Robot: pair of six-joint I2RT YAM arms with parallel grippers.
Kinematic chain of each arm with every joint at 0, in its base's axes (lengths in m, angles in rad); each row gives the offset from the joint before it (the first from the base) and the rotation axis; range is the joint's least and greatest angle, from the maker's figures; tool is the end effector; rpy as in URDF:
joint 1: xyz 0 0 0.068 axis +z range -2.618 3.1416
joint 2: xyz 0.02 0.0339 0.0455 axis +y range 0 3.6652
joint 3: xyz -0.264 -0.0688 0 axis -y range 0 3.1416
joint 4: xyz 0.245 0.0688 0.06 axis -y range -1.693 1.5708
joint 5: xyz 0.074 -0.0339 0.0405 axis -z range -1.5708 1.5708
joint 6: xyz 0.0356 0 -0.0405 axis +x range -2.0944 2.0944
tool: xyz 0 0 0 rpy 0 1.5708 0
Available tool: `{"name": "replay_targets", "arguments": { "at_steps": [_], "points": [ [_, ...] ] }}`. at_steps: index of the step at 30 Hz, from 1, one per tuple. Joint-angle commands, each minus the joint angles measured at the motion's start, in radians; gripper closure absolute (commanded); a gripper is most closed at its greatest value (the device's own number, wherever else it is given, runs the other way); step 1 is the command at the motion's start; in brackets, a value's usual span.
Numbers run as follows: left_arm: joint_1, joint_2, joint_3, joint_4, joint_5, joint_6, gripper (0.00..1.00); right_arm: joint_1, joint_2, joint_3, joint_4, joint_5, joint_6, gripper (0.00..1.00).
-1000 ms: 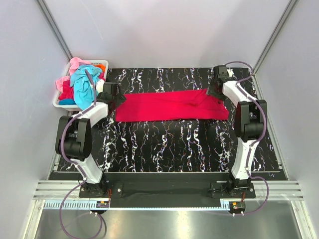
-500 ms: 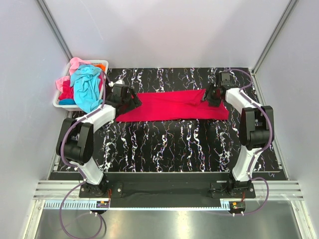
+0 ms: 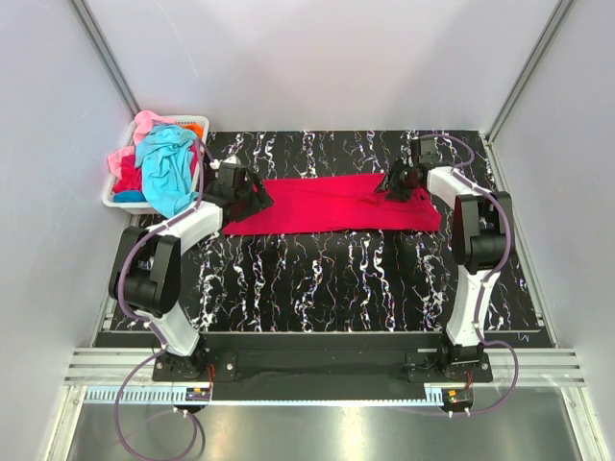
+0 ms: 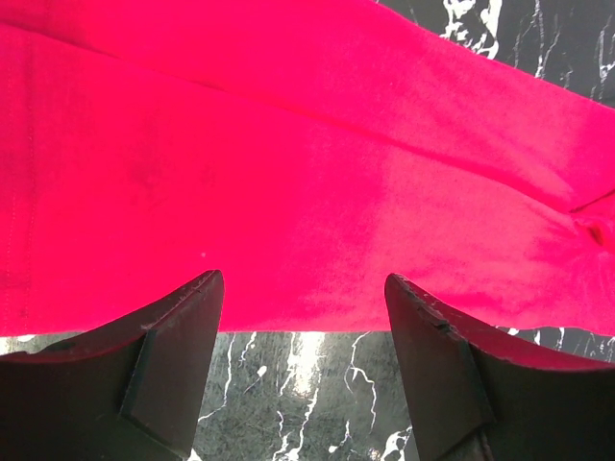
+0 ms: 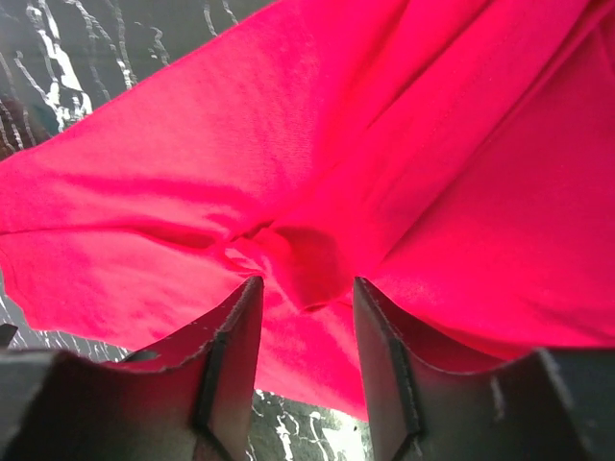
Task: Fold and stack the t-shirts
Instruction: Fold the tshirt
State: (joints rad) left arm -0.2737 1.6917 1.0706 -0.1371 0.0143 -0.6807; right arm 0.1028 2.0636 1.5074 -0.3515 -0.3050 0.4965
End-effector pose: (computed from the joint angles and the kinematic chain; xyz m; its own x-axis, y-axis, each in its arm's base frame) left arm 0.3518 -0.0993 0.2064 -0.6909 -0.4596 -0.5581 -0.1988 0.8629 -0.4646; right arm 0.4476 0.0569 0.1826 -0.8235 0.3718 -0.4285 0.1257 0.8561 0.5013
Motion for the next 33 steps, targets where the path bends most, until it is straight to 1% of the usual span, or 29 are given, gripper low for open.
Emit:
{"name": "replay_targets", "arguments": {
  "at_steps": [1,3,9,12,14,16,17,19,20,21,26,32,33],
  "points": [
    [0.002,0.014,0.015,-0.001,-0.007,0.006,0.28,0.005,0.023,0.031,0.037,-0.045,0.022,0.52],
    [0.001,0.020,0.019,-0.002,-0.010,0.006,0.28,0.006,0.029,0.030,0.039,-0.054,0.022,0.55],
    [0.002,0.033,0.023,-0.006,-0.010,0.000,0.28,0.015,0.030,0.031,0.040,-0.066,0.025,0.57],
    [0.002,0.031,0.019,-0.006,-0.011,0.000,0.28,0.020,0.029,0.033,0.042,-0.069,0.030,0.63],
    [0.002,0.028,0.015,-0.007,-0.011,0.003,0.28,0.023,0.030,0.036,0.042,-0.069,0.031,0.72],
    [0.002,0.023,0.011,-0.007,-0.011,0.004,0.28,0.024,0.035,0.042,0.040,-0.078,0.033,0.78],
    [0.002,0.023,0.009,-0.009,-0.011,0.006,0.28,0.026,0.035,0.042,0.039,-0.080,0.037,0.83],
    [0.002,0.023,0.009,-0.013,-0.011,0.007,0.28,0.029,0.030,0.042,0.037,-0.077,0.039,0.89],
    [0.002,0.020,0.008,-0.013,-0.011,0.009,0.28,0.031,0.030,0.043,0.039,-0.077,0.039,0.97],
    [0.002,0.019,0.006,-0.013,-0.011,0.009,0.28,0.032,0.026,0.042,0.037,-0.074,0.039,1.00],
    [0.002,0.019,0.000,-0.013,-0.011,0.006,0.29,0.035,0.032,0.069,0.032,-0.062,0.031,1.00],
    [0.002,0.003,-0.006,-0.015,-0.051,0.012,0.29,0.035,0.096,0.184,0.002,-0.063,0.022,1.00],
    [0.002,0.003,-0.001,-0.016,-0.053,0.013,0.29,0.035,0.122,0.226,-0.001,-0.066,0.022,1.00]
  ]
}}
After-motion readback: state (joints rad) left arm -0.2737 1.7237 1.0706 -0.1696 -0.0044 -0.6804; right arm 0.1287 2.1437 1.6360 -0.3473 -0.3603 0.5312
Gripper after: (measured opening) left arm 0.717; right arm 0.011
